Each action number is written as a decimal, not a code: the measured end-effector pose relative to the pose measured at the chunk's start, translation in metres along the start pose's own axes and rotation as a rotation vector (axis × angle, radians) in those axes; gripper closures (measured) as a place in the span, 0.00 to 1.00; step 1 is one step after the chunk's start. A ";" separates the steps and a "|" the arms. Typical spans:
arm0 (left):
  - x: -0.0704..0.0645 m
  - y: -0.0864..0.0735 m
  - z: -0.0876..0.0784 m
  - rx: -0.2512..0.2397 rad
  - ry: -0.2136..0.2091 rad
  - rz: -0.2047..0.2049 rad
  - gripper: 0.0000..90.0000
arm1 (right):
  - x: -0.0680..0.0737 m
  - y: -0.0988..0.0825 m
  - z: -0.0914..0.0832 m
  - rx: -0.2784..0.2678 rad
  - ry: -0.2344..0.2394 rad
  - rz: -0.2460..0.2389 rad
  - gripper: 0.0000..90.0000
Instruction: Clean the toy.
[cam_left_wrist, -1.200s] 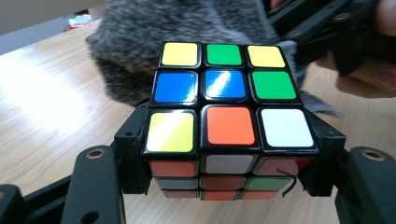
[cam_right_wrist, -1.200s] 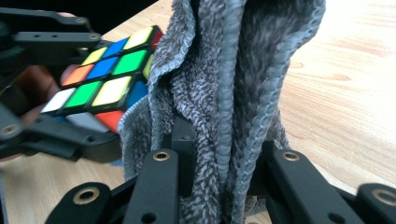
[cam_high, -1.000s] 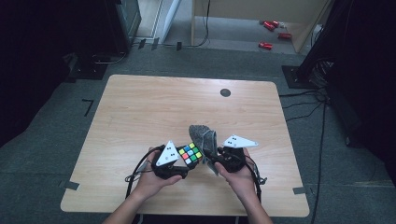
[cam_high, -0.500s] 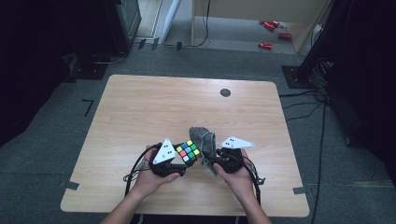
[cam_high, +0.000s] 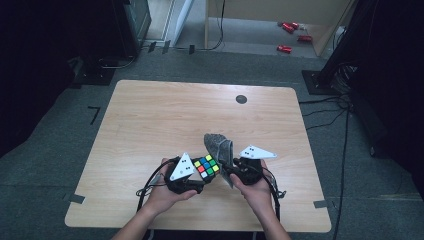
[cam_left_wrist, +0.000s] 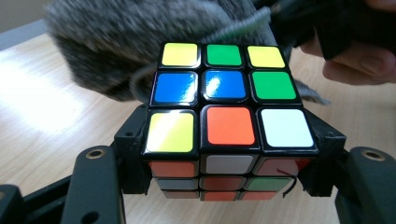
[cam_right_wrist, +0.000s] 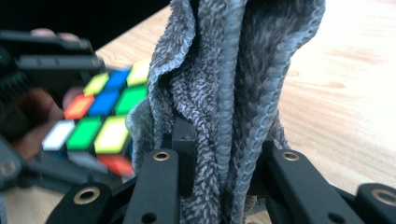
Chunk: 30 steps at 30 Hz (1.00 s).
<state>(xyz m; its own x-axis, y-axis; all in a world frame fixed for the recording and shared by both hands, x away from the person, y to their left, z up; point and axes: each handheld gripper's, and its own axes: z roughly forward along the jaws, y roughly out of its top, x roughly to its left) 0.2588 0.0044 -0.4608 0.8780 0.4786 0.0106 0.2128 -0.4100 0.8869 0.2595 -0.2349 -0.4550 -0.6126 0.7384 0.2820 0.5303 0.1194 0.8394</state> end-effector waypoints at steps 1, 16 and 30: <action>0.003 0.000 -0.001 -0.005 0.000 -0.012 0.39 | 0.000 -0.001 0.001 0.010 -0.001 0.003 0.81; 0.001 0.000 -0.002 0.000 -0.024 0.003 0.39 | 0.005 0.005 -0.005 -0.031 0.018 0.011 0.81; 0.030 0.003 -0.026 -0.105 0.026 -0.145 0.39 | 0.013 -0.018 0.019 0.082 0.030 -0.069 0.81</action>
<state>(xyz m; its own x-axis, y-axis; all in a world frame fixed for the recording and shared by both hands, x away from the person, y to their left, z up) 0.2751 0.0376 -0.4458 0.8298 0.5471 -0.1098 0.2887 -0.2524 0.9236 0.2528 -0.2146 -0.4754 -0.6658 0.7064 0.2401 0.5317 0.2234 0.8169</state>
